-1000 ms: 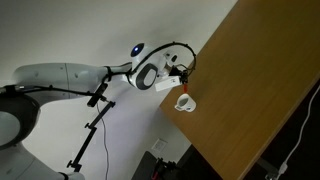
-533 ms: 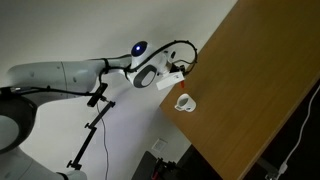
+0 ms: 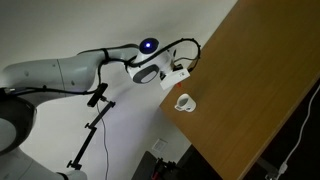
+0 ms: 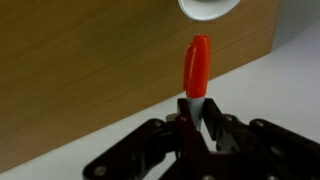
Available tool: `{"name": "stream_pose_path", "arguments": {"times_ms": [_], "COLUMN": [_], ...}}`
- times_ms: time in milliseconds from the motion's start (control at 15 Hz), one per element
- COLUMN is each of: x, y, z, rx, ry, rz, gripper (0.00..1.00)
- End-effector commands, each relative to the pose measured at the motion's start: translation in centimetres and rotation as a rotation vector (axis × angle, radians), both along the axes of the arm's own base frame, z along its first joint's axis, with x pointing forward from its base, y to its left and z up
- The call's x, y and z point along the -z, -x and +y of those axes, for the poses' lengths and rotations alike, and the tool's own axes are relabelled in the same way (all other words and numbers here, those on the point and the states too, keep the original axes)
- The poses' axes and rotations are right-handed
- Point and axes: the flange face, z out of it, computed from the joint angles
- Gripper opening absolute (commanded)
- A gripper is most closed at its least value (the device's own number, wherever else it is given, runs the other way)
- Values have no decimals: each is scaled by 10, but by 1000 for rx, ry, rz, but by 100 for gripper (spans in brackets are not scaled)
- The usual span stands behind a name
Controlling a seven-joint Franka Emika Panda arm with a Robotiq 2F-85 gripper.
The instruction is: Pick up the marker from the table and put it in the cup
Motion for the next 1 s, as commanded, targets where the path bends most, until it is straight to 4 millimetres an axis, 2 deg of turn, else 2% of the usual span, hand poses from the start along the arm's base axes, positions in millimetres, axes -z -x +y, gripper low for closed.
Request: {"name": "stream_pose_path", "arguments": {"times_ms": [0,133,200,400,600,933], "x": [0,1,0,3,7,21], "y": [0,0,-3,-4,4,25], "z": [0,4,4,0,-6,-22], "rx": [1,-6,-37,-116,-228,-402], "ry": [4,6,-28,-129,-215,-353], "rz": [1,2,-21,-143,-235,-294], "gripper": [21,21,5,5,5,5]}}
